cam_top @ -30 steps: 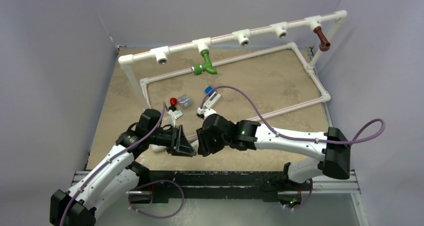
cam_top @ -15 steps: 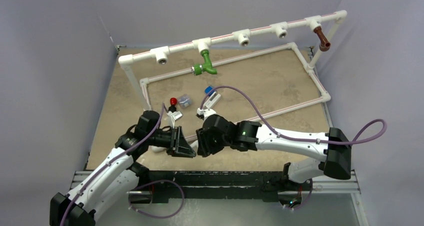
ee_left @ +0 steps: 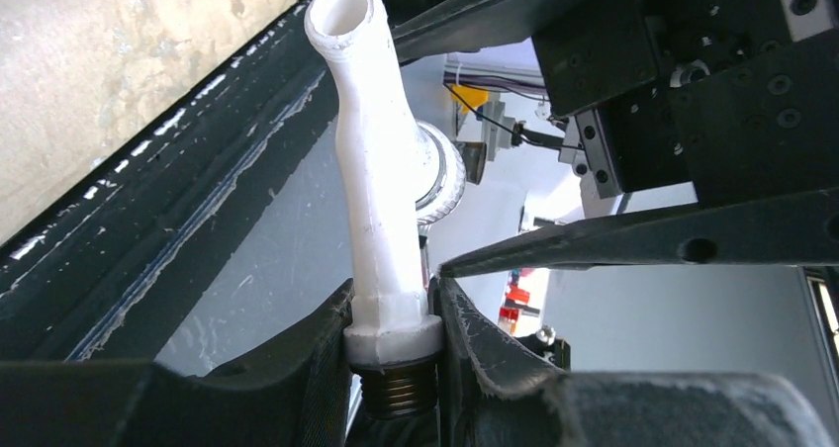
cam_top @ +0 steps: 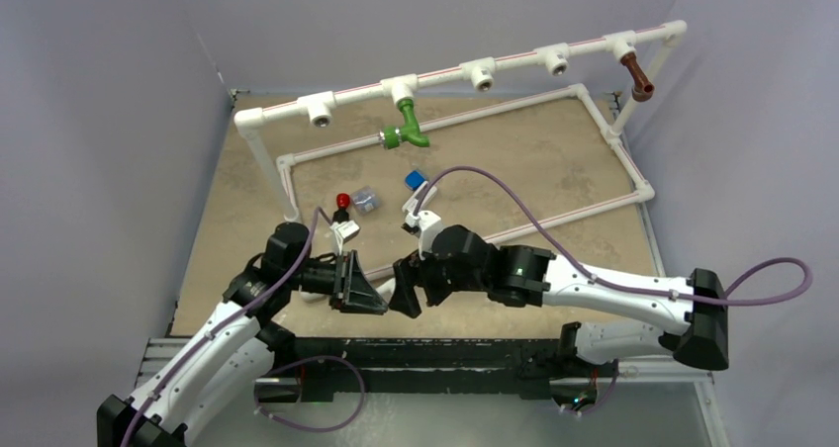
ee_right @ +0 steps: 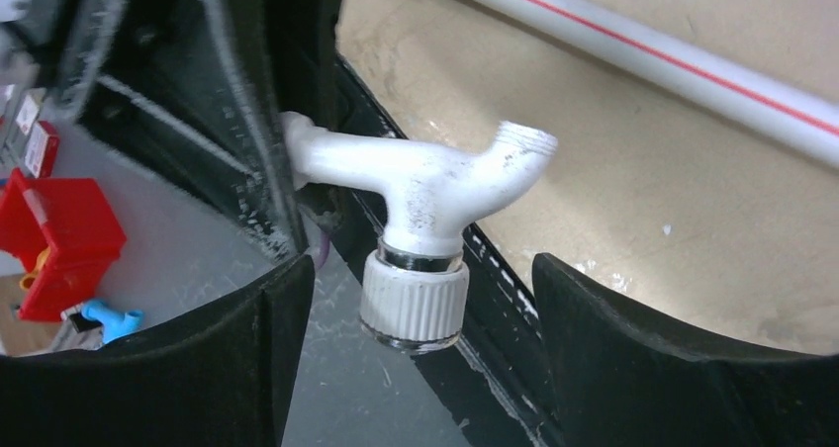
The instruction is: Install the water faucets
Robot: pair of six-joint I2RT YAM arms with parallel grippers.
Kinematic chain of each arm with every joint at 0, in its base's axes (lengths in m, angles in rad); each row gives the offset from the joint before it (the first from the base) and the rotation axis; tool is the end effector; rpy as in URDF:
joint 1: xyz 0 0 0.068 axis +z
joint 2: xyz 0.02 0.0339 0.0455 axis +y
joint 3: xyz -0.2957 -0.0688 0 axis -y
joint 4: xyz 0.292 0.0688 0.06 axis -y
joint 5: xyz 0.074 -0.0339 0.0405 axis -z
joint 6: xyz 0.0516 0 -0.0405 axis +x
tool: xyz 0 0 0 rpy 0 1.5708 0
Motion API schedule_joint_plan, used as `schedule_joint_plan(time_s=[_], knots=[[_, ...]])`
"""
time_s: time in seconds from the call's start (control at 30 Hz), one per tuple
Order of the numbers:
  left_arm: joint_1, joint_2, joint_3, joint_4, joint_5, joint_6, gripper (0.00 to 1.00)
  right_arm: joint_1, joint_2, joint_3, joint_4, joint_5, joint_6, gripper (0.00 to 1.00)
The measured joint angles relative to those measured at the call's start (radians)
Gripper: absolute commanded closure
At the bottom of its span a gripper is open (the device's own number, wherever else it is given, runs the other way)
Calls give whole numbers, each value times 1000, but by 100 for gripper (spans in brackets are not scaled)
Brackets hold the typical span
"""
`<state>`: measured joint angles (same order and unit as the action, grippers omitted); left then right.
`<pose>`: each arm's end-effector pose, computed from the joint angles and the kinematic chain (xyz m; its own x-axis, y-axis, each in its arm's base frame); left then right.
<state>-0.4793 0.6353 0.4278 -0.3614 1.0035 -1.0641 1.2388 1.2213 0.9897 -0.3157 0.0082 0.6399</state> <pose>0.1270 -0.1151 0.2327 -0.9999 -0.0098 -0.0116 0.0083 0.2896 -0.9571 0.1060 0.3061 0.3173 -0.6992 -0.1961 -0.6875 -0.6552 0.5605 0.5065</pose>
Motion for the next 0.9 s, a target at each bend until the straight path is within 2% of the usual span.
schedule_joint_plan(time_s=[0.3,0.53,0.7,0.9], knots=[[1,-3,6,53,50,-52,100,3,-166,-54,145,-91,-208,17],[2,-2,72,85,119,-79,100,3,-340,-126,299,-143,-453,17],[2,10,155,80,148,-74,100,3,-366,-143,368,-219,-669,17],[11,48,263,64,190,-60,100,4,-367,-148,371,-290,-933,18]])
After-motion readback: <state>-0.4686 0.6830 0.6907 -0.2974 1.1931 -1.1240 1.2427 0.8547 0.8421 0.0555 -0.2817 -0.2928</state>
